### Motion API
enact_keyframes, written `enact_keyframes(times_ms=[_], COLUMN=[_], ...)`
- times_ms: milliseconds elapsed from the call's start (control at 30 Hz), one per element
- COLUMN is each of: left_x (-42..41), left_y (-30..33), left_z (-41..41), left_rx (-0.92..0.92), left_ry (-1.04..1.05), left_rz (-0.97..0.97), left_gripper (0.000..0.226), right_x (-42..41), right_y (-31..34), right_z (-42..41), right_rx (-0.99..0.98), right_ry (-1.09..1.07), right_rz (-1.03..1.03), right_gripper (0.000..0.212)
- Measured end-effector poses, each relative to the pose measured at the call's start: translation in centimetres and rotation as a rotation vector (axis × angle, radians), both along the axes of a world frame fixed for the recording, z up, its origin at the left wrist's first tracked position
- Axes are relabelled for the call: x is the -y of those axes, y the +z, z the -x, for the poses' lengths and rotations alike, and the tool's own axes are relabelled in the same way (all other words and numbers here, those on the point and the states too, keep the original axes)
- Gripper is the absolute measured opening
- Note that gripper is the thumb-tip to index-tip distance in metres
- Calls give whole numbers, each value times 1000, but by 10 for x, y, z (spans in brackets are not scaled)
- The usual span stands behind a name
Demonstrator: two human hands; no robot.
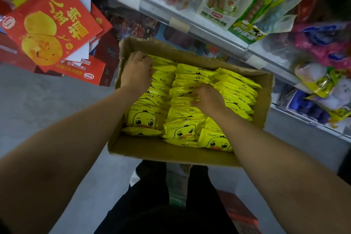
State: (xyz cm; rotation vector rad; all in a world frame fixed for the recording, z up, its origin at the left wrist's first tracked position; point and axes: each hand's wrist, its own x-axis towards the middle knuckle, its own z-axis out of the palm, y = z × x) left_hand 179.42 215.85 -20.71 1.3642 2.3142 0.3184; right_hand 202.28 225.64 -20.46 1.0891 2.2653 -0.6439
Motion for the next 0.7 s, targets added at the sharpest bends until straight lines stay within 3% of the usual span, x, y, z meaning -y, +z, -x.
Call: enact_keyframes(times_ms=[133,233,400,600,700], left_x=[13,21,21,-2,-14], left_y=[13,25,53,108,137], left_z=[-5,-13,-26,-53,-78], left_rx=[256,368,463,470,615], left_ry=[164,234,341,392,441], left_rz=[18,81,0,-24,-66], left_gripper=[24,22,21,36,30], right_x=[-2,-7,-25,-38,-46], right_y=[-4,7,57,112,143], right_z=[0,-8,-25,-53,-78], right_rx=[-38,-116,-306,-568,-655], right_ry=[-82,-229,-370,-545,-591], right_rz=[2,134,332,338,311], right_gripper=[16,16,13,12,16])
